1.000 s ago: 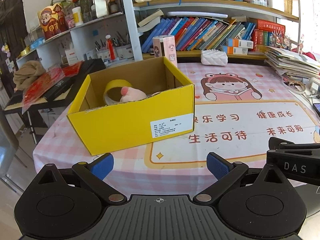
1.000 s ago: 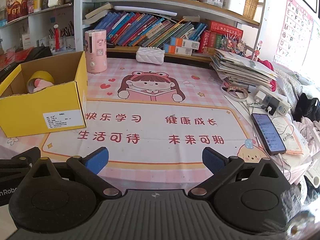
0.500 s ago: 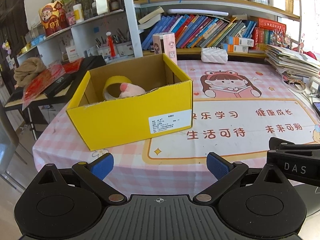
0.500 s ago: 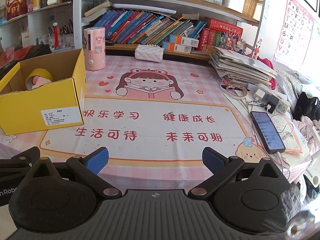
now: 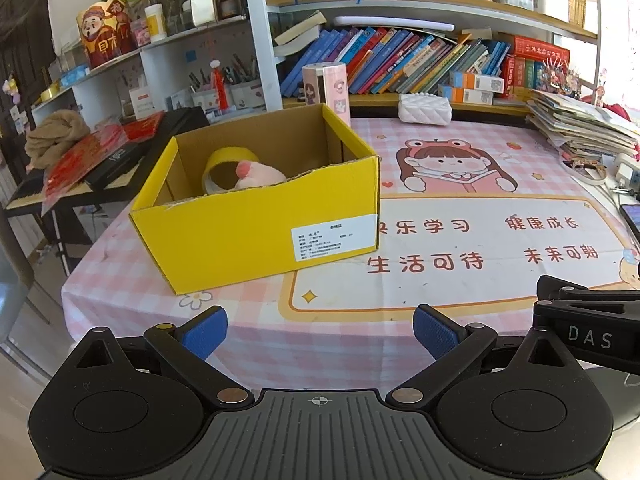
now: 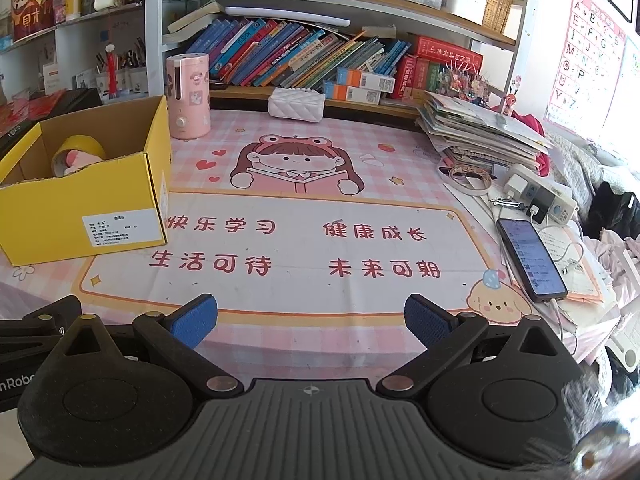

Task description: Organize objects

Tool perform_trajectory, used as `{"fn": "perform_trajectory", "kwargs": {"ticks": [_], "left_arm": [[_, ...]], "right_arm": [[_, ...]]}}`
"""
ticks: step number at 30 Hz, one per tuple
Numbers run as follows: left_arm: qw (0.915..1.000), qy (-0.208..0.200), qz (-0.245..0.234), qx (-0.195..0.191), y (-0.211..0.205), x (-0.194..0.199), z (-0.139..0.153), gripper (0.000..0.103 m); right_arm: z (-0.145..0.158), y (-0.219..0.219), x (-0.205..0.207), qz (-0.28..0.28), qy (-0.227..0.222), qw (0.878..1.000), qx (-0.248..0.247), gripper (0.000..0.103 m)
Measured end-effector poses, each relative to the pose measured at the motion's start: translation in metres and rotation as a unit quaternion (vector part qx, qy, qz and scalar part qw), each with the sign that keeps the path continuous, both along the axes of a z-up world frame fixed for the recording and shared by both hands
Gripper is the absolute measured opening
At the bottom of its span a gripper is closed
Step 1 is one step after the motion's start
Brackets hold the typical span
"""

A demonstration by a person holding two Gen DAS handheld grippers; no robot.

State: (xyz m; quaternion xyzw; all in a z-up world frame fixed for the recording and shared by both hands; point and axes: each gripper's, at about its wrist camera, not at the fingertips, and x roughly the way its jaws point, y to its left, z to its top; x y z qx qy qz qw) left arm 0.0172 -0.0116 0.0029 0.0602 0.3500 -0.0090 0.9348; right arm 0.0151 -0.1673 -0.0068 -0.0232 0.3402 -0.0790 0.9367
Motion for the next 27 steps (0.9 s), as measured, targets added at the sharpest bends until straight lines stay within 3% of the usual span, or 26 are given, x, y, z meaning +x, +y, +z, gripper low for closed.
{"fn": "perform_trajectory", "kwargs": {"ticks": [27], "left_arm": [[0.9999,0.0,-0.006,-0.016,-0.0001,0.0031,0.0012,0.101]], "right_arm": [[0.0048,-0.0005,-0.0029,-0.006,-0.003,1.0,-0.002,0.101]]}}
